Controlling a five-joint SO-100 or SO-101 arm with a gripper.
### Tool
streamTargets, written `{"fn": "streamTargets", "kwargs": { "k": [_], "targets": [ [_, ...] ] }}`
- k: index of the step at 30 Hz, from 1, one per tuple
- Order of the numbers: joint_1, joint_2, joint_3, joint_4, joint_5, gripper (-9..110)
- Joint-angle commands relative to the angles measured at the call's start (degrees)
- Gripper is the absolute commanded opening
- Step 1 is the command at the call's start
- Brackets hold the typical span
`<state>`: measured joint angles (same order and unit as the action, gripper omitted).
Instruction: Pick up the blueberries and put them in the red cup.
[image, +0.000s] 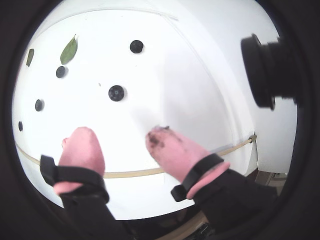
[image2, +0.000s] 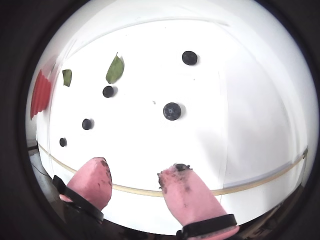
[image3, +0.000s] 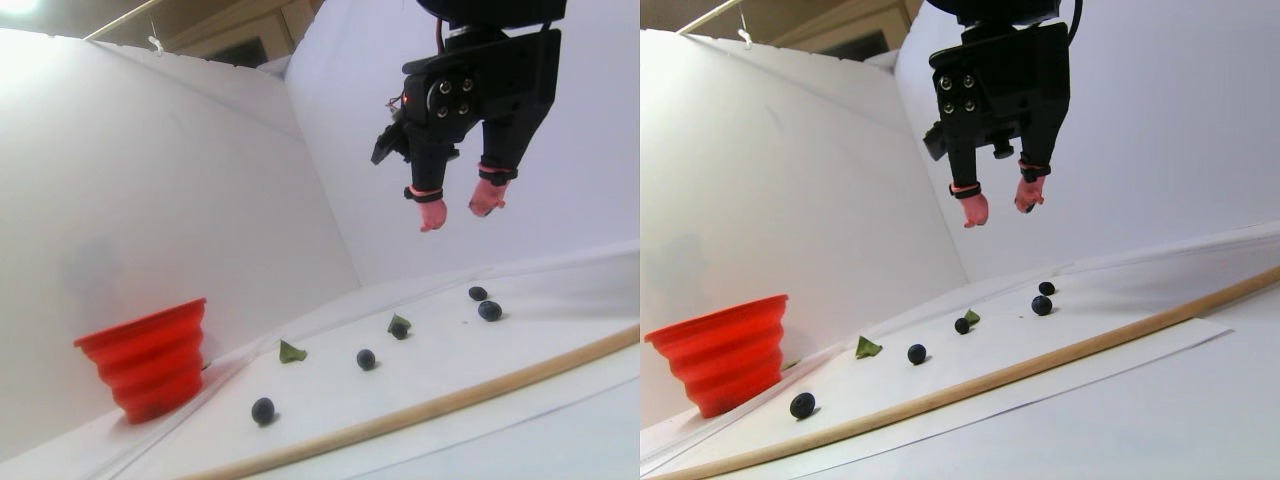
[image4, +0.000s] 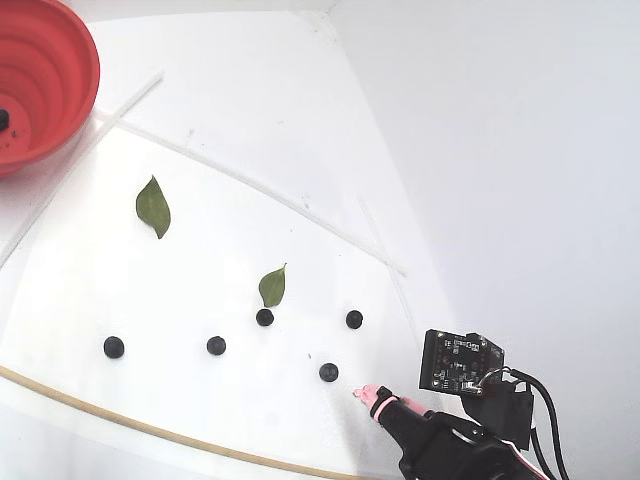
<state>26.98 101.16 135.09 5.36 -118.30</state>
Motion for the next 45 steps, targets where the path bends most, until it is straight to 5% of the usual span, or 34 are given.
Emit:
{"fn": "streamTargets", "kwargs": {
  "k": [1,45],
  "targets": [
    [-0.2,-0.4,-5.3,-2.3,-0.3,19],
    [0.6,-21.6,-12.4,-20.0,-6.4,20]
  ]
}}
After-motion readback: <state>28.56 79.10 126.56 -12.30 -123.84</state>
